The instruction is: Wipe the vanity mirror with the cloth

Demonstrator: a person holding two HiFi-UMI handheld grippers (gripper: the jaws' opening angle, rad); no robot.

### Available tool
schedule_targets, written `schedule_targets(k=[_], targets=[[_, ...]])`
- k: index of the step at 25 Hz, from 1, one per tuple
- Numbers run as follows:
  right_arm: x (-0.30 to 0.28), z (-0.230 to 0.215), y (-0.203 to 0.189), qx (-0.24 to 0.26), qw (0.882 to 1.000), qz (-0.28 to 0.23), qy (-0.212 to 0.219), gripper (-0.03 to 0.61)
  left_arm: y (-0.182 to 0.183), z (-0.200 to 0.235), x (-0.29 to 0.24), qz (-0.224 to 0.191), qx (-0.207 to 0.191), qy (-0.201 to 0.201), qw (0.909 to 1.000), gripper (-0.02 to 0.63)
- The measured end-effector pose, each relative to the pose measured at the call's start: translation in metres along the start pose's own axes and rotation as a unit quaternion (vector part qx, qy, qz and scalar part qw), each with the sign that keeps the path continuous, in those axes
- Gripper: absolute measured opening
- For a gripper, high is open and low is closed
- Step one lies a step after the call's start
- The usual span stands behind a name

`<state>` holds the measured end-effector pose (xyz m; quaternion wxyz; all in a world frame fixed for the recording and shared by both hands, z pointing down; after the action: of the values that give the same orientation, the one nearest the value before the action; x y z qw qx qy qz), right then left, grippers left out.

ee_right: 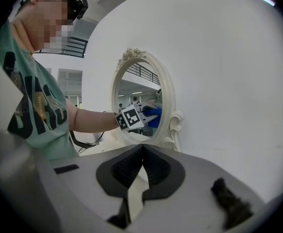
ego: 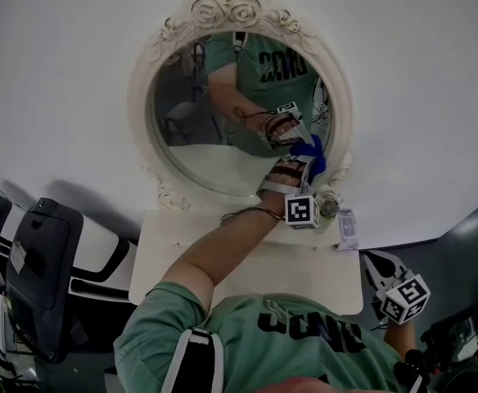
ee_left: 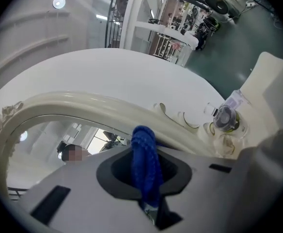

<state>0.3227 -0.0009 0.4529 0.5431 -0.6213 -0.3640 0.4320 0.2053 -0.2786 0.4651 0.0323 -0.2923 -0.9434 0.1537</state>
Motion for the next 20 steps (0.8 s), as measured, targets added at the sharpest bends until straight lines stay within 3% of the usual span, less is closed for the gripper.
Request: schedule_targets(k=[4, 8, 14, 20], targets=[[-0.014, 0.004, 0.005, 0.008, 1.000, -0.001, 0.023, 0.012, -0.019, 0.012, 0.034, 0.011, 0.022, 0.020, 0.9995, 0.052], [-0.035, 0.013, 0.011, 0.019, 0.998, -0.003, 0.054, 0.012, -0.073, 0.033, 0.088, 0.068, 0.043, 0.058, 0.9951, 0.052], [-0.065, 0.032, 0.021, 0.037, 0.995, -0.001, 0.097, 0.012, -0.168, 0.048, 0.170, 0.194, 0.056, 0.084, 0.9758, 0.052], [-0.078, 0.042, 0.026, 0.044, 0.993, 0.000, 0.110, 0.012, -0.221, 0.052, 0.216, 0.266, 0.066, 0.101, 0.9564, 0.052]])
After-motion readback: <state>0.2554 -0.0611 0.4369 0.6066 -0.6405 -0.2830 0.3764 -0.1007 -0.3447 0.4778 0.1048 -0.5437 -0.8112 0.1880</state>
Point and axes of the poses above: the fingertips, and each gripper's own axes: x backward along the fingers, z to its left, y out of its top, the point moved 10 cm from there along x, backward along the fingers, and after that the axes turned 13 degrees about -z, right-handed, at the moved point
